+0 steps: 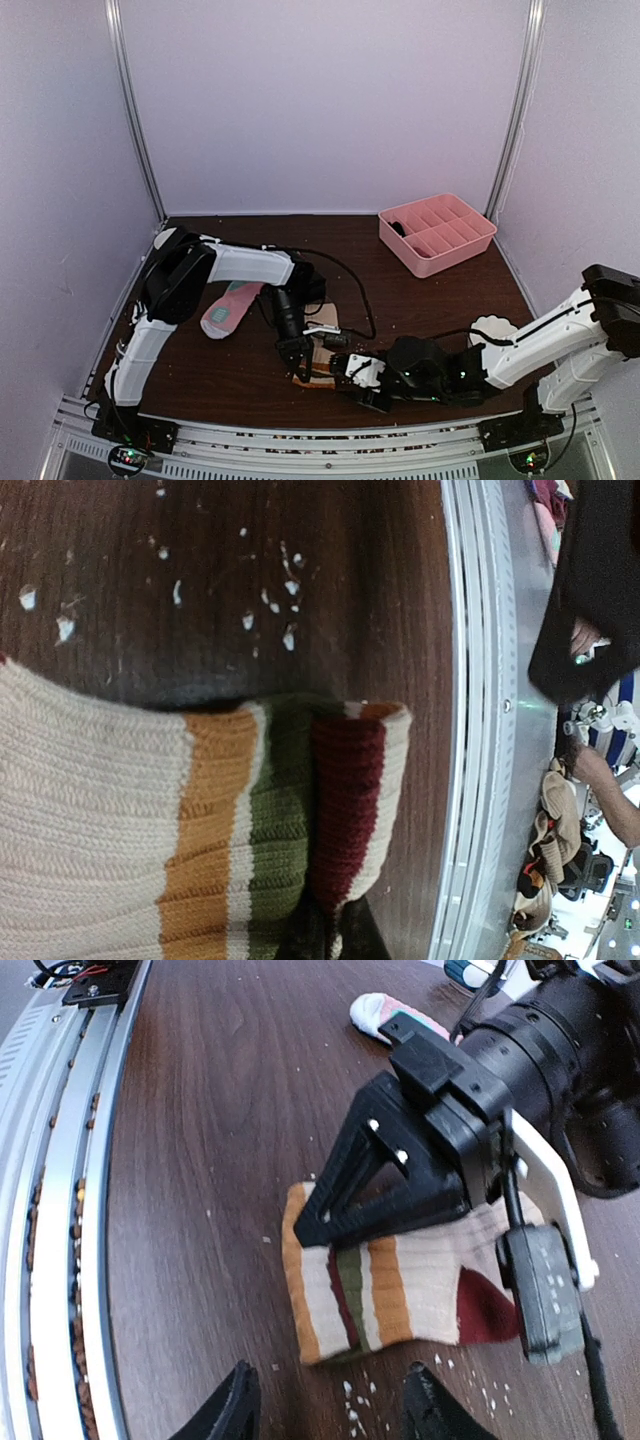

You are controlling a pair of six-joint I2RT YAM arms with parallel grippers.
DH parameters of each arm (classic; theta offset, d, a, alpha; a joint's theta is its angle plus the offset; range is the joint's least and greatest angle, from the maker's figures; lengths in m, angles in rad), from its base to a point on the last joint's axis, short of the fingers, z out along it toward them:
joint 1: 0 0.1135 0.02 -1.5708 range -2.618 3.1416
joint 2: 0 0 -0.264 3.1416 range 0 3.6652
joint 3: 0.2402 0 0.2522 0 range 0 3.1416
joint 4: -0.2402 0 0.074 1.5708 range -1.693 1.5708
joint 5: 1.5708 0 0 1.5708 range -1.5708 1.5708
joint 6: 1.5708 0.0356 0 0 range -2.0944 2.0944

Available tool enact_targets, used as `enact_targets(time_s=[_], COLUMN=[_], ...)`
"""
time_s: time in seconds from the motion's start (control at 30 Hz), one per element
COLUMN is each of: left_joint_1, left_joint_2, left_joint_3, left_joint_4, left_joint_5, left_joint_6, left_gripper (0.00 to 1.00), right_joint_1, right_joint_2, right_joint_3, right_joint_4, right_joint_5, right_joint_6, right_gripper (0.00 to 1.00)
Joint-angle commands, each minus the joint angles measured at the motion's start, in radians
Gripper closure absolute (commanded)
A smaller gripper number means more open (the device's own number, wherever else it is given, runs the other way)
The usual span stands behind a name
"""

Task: Roll the socks
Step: Roll the sock at the center of the board.

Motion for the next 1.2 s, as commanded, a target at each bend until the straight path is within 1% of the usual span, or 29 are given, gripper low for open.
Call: enact_targets(time_s=[0.0, 0.13, 0.27, 0.63, 0.77, 0.93, 1.17], left_joint_1=[0.005, 0.005, 0.006, 0.006, 0.006, 0.006, 0.006], left_joint_2=[0.047, 0.051, 0.054, 0.071, 0.07, 0.077, 0.076], left_joint_3=[0.025, 0.021, 0.023, 0.044, 0.049, 0.054, 0.064], left_joint_4=[-0.016, -0.012, -0.022, -0.046, -0.047, -0.053, -0.065], left_joint_5=[-0.044, -0.056, -0.061, -0.058, -0.049, -0.07, -0.059], left_joint_6=[-0.018, -0.026, -0.018, -0.005, 0.003, -0.001, 0.003], left_gripper=[1.0, 1.0, 1.0, 1.0, 0.94, 0.93, 0.92], right_joint_1=[0.006, 0.006, 0.001, -0.029, -0.03, -0.03, -0.037], right_joint_2=[0.132, 0.22, 0.275, 0.338, 0.349, 0.346, 0.324], right_joint_3=[0.147, 0.229, 0.262, 0.267, 0.268, 0.282, 0.317], right_joint_4=[-0.062, -0.098, -0.115, -0.098, -0.1, -0.11, -0.184], right_joint_5=[-0.027, -0.048, -0.062, -0.062, -0.054, -0.02, -0.02], right_joint_6=[-0.141, -0.198, -0.223, -0.185, -0.176, -0.195, -0.223], right_gripper=[0.55, 0.59, 0.62, 0.72, 0.72, 0.66, 0.67])
